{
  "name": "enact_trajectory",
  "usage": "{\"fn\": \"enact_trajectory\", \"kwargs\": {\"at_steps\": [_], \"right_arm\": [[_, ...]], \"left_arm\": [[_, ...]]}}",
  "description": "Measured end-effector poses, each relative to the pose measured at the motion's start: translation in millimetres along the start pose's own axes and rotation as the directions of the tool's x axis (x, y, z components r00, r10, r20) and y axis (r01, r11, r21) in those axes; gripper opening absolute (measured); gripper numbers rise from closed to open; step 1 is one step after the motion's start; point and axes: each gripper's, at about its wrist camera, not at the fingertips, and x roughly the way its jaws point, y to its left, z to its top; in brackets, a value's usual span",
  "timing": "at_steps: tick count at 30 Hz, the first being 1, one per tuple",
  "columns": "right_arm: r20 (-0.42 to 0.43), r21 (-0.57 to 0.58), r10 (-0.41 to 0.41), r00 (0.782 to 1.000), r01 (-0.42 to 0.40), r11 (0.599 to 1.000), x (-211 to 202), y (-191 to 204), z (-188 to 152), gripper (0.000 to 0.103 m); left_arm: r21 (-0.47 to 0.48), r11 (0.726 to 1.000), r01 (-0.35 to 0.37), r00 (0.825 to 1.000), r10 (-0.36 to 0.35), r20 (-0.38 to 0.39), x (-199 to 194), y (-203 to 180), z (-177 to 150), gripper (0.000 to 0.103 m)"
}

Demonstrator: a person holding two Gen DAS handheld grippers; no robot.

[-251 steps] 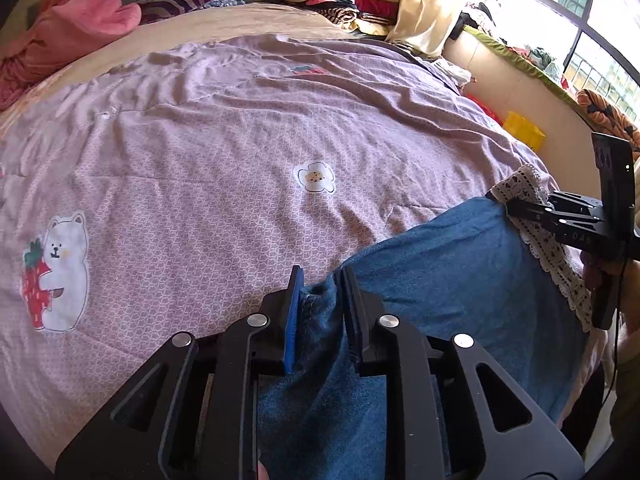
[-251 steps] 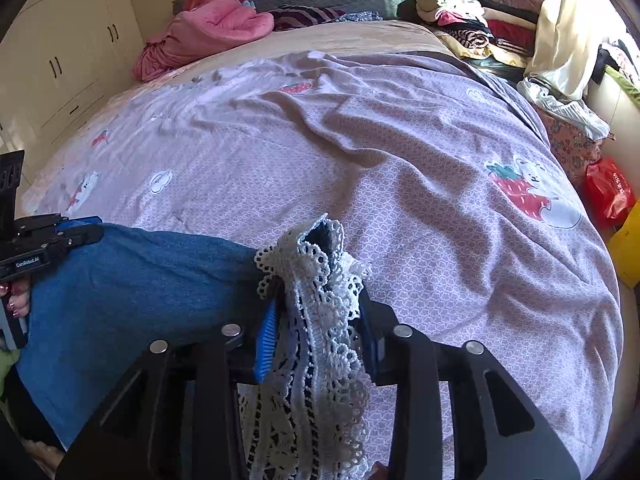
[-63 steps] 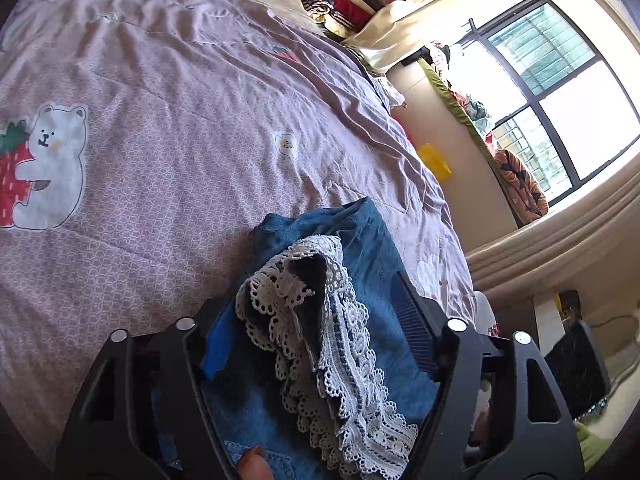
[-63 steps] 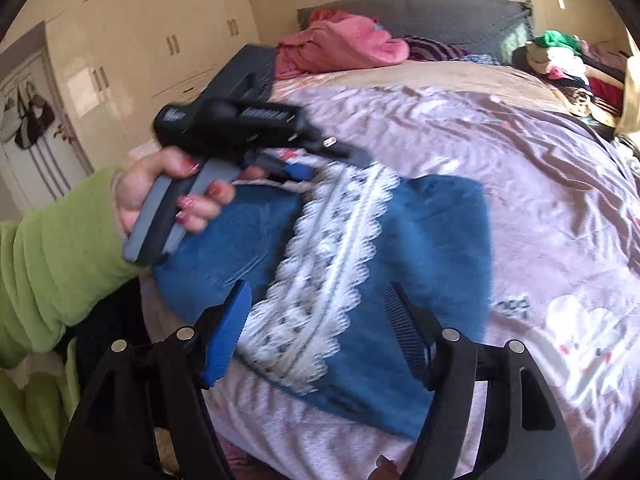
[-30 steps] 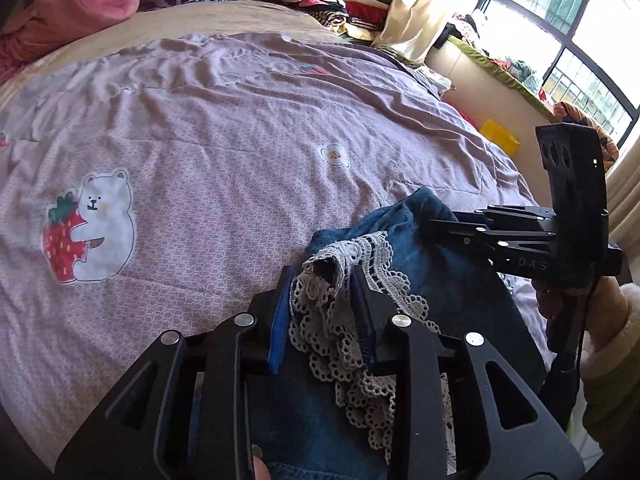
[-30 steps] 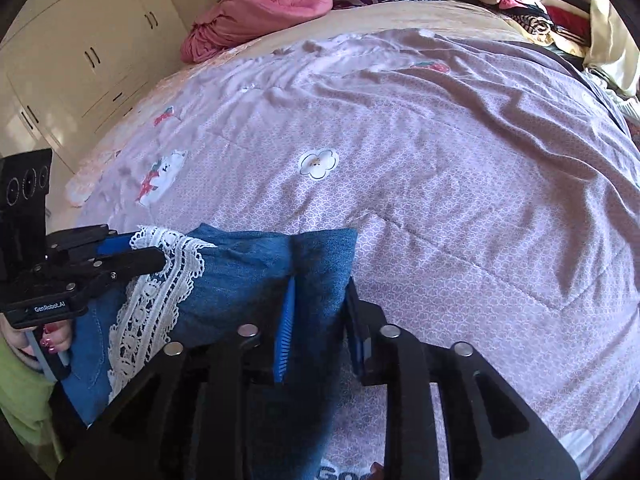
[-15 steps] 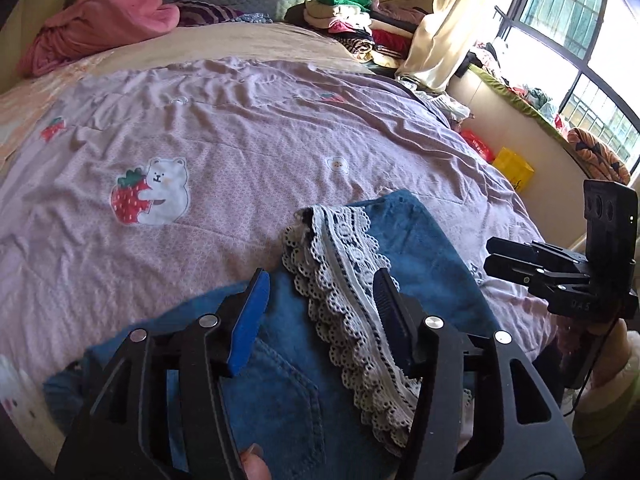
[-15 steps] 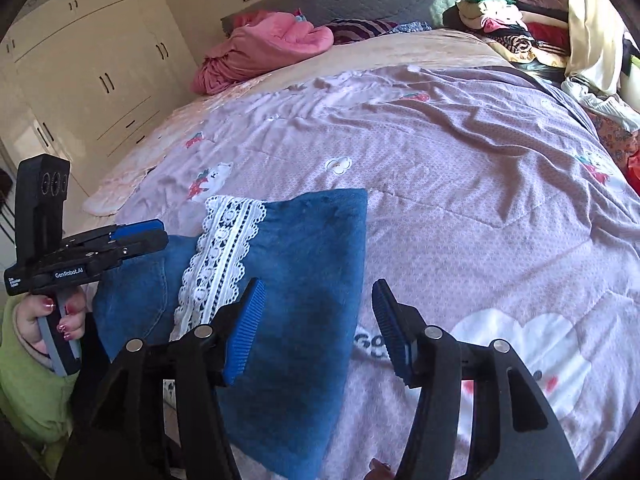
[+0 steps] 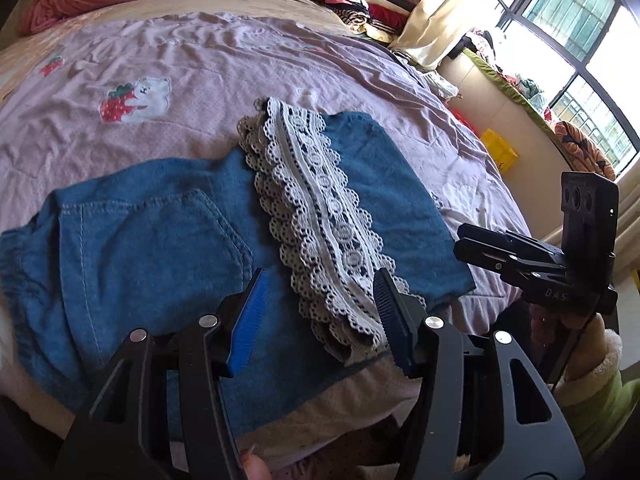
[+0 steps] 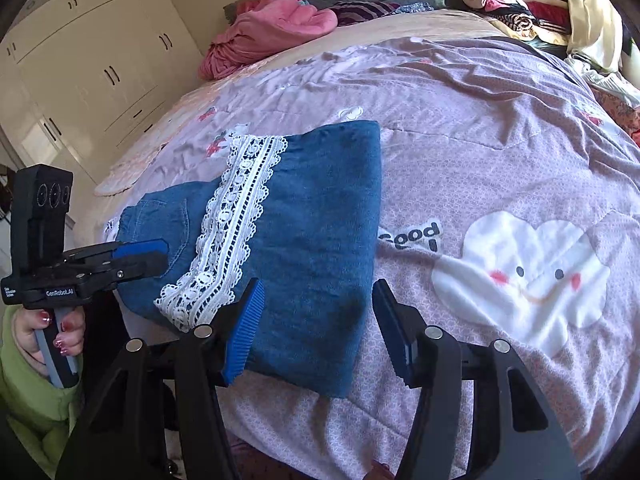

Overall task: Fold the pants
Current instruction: 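Fold the lace hem end over onto the pants with both tools, then release, then open both tools and move them to the elastic waistband end of the pants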

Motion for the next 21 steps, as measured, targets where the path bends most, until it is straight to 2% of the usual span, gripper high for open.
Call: {"fn": "enact_trajectory", "kwargs": {"at_steps": [6,8,15,21], "right_arm": [[-0.013,-0.002,0.007,1.0,-0.007,1.0,0.7,2.0,-4.5,0.055],[-0.029,-0.013,0.001,1.0,-0.001,1.0,4.8,4.8,-5.3,0.055],[-0.103,-0.071,-0.073,0.992,0.065,0.995,18.3,5.9,-21.4,0.055],[-0.095,-0.086,-0.09,0.991,0.082,0.993,20.3,4.2,-30.6,0.055]], "left_arm": [[0.042,0.999,-0.007,0.999,0.006,0.034,-4.9,-19.8,-7.3,0.046],[0.078,0.996,-0.047,0.998,0.043,0.048,-1.3,-28.3,-7.1,0.046],[0.106,0.985,-0.136,0.989,0.141,-0.047,28.8,-28.3,-28.3,0.046],[0.088,0.987,-0.135,0.989,0.14,-0.054,31.9,-23.8,-34.0,0.047]]}}
